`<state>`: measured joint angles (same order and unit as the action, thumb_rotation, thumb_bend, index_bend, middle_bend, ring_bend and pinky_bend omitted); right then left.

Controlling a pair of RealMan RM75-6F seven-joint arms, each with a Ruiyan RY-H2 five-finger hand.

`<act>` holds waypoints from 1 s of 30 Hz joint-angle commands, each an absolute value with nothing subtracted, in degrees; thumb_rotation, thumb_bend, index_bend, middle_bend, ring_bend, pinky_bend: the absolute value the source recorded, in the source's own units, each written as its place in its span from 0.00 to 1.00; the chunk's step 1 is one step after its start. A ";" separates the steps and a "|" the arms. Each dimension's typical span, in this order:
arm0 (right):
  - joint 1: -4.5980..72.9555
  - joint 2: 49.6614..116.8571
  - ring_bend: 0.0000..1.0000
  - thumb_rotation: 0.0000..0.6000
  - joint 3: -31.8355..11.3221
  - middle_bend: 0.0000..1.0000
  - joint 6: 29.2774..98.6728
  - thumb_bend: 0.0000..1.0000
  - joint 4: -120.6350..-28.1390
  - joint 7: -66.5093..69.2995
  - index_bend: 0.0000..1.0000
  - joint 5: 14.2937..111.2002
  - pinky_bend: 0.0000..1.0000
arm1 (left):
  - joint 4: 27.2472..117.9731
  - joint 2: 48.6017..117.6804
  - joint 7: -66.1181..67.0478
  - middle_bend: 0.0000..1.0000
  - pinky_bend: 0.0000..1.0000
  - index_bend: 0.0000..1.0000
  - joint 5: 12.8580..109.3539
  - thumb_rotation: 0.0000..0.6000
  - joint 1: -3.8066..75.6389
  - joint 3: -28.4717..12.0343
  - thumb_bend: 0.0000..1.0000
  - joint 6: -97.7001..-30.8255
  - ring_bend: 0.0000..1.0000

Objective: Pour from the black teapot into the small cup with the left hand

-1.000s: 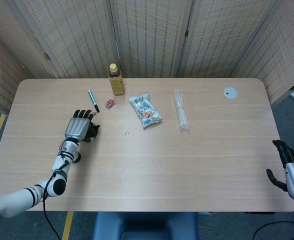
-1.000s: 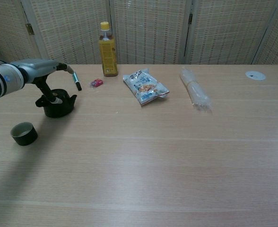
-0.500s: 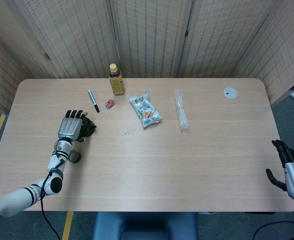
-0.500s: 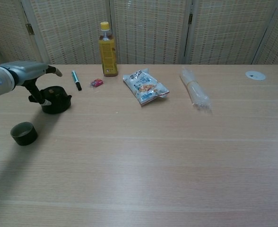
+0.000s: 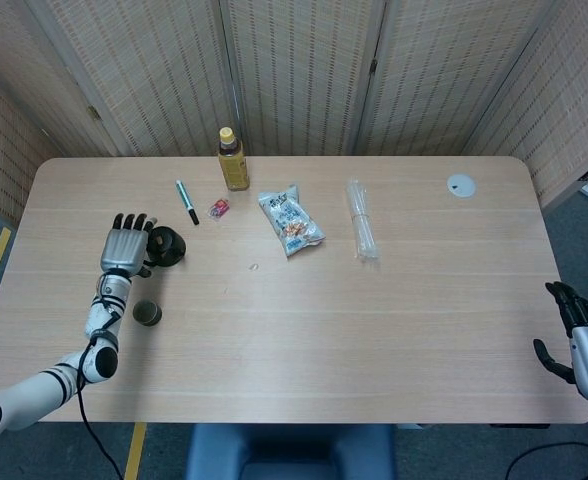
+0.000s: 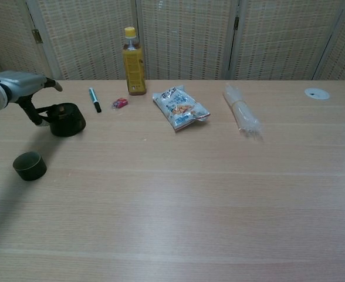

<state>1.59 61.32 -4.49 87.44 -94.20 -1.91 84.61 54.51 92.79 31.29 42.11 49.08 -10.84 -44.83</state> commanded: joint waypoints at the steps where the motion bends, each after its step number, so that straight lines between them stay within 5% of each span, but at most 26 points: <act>1: 1.56 61.24 0.21 1.00 -4.54 0.16 87.46 0.36 -94.22 -1.94 0.10 84.51 0.06 | 57.17 90.34 28.93 0.10 0.00 0.16 44.62 1.00 48.18 -10.08 0.26 -43.07 0.11; 9: 2.04 61.06 0.23 1.00 -4.67 0.16 86.95 0.36 -94.62 -2.32 0.13 84.75 0.06 | 64.21 85.20 18.42 0.22 0.00 0.26 57.99 1.00 44.94 -8.65 0.26 -47.85 0.23; 18: 1.71 61.22 0.24 1.00 -4.56 0.18 87.51 0.36 -94.64 -2.22 0.15 84.84 0.06 | 66.02 83.01 11.24 0.31 0.00 0.33 62.53 1.00 44.92 -7.89 0.23 -43.97 0.29; 20: 1.57 61.27 0.24 1.00 -4.53 0.18 87.67 0.36 -94.54 -2.26 0.15 84.79 0.06 | 65.69 82.97 8.47 0.31 0.00 0.33 62.64 0.92 45.10 -8.24 0.21 -42.17 0.28; 23: 1.48 61.35 0.24 1.00 -4.54 0.19 87.63 0.36 -94.60 -2.31 0.16 84.52 0.06 | 64.39 83.18 5.92 0.31 0.00 0.33 63.56 0.65 45.39 -8.36 0.18 -40.69 0.24; 30: 1.52 61.28 0.25 1.00 -4.54 0.20 87.57 0.36 -95.00 -2.82 0.19 84.55 0.06 | 60.26 84.40 1.83 0.31 0.00 0.34 66.00 0.58 45.08 -8.07 0.18 -40.34 0.24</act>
